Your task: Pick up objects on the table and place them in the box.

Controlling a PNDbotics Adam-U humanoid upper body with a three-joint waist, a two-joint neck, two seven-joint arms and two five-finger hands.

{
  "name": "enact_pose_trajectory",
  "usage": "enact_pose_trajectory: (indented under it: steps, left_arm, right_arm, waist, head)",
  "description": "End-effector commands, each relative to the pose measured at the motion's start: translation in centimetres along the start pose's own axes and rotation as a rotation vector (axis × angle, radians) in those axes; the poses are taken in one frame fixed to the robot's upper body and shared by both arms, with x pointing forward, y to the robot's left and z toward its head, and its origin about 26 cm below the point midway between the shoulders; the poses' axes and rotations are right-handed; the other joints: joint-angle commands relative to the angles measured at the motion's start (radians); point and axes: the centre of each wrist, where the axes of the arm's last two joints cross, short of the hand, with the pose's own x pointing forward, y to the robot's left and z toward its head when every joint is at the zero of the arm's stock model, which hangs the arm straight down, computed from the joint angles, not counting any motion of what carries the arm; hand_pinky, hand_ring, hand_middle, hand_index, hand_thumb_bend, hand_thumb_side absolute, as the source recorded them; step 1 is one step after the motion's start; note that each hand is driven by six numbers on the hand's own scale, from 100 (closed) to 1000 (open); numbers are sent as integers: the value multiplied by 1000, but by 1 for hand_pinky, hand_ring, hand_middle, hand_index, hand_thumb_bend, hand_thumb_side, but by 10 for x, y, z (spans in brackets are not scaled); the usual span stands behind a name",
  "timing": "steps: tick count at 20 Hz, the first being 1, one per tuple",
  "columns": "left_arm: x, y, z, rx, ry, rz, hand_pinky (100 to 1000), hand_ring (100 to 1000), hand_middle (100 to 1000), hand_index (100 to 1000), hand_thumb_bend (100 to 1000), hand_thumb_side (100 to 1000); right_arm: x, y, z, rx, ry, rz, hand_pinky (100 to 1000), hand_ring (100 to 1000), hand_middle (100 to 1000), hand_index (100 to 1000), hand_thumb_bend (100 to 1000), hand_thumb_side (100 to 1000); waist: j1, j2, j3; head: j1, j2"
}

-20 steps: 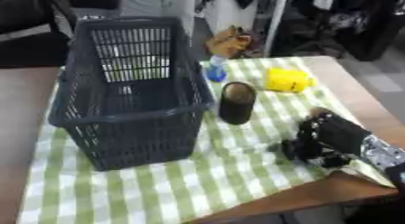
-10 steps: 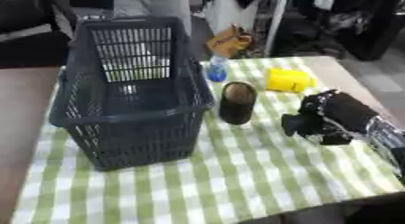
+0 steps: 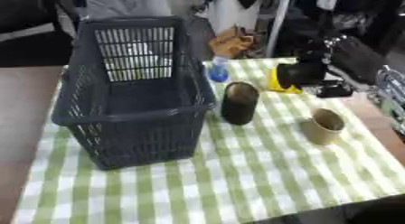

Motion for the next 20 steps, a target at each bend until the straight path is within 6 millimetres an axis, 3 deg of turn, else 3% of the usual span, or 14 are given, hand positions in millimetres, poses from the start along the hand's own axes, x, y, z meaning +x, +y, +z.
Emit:
enact_pose_trajectory:
  steps: [1,3,6,13,20]
  left_arm:
    - [5,4,-5,-8,-22,-10,387,799,736,804,444,936]
    - [4,4,-4,-8,-21,-11,387,799,736,804,443,936]
    - [4,3,-4,-16,-19,-6,386,800,736,804,443,937]
    - [4,-1,-3,-24,-17,8,386,800,736,804,443,937]
    - [4,-5,-3,-30,-15,23,386,802,738,804,439,937]
  right_arm:
    - [-18,-27,-14,1,-25,10,429,426,319,361,429,169]
    - [-20,-31,-23,-1,-37,4,433,428,321,362,429,171]
    - [-17,-35,-67,-48,-90,-5,443,434,316,363,424,155]
    - [5,-19,-143,-95,-186,-44,448,437,313,366,421,147]
    - [35,5,-186,-104,-262,-68,451,438,325,370,424,162]
  waist:
    - [-2,-11,1]
    - [-2,-12,0]
    - [0,-14,7]
    - [9,-13,22]
    - [19,-10,33]
  head:
    - [-1,5]
    - [-1,5]
    - [-7,5]
    - [-20,5]
    - [-39,5]
